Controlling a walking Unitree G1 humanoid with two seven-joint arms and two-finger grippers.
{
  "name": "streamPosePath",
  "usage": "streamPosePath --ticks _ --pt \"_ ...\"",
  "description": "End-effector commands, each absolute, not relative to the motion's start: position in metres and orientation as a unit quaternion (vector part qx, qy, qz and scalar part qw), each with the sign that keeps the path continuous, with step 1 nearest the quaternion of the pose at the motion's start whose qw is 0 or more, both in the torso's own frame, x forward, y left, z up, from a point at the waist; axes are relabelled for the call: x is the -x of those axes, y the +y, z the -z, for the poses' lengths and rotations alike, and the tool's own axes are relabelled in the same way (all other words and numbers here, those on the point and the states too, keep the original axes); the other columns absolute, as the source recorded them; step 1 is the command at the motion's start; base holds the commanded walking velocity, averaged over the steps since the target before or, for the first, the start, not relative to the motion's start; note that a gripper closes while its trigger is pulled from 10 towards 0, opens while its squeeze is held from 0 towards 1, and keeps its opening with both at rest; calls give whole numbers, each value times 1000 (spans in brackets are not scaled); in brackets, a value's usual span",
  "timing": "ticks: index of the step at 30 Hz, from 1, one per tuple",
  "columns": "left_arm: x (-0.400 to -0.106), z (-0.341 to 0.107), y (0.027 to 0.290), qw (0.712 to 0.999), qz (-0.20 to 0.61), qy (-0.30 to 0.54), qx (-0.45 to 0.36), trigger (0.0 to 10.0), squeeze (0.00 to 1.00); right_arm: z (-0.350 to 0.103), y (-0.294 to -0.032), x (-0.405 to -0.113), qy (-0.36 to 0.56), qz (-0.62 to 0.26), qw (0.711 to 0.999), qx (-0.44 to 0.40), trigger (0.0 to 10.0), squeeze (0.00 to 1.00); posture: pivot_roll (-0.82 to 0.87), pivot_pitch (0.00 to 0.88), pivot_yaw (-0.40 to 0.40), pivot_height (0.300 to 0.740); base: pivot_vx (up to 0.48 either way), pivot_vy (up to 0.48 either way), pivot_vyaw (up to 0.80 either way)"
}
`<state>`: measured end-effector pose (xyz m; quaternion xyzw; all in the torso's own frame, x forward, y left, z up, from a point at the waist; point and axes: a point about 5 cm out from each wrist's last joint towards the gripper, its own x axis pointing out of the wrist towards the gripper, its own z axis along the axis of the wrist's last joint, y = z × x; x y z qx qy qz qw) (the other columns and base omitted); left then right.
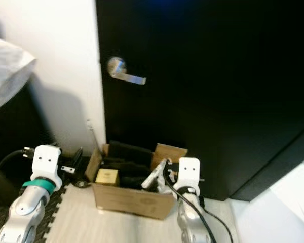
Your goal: Clean up the room
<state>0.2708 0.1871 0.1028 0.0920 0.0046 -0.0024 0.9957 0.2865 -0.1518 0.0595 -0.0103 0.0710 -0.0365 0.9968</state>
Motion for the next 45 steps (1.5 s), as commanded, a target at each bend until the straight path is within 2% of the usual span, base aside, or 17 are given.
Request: streamPosePath --ticks 1,45 --pt "-273 -103 183 996 13 8 -92 10000 0 -52 -158 -282 87 47 995 10 10000 0 169 0 -34 740 -259 0 0" --pt "-274 -104 183 995 14 7 -95 10000 0 -52 -155 -287 88 45 995 1 10000 0 179 0 -37 740 -260 0 0"
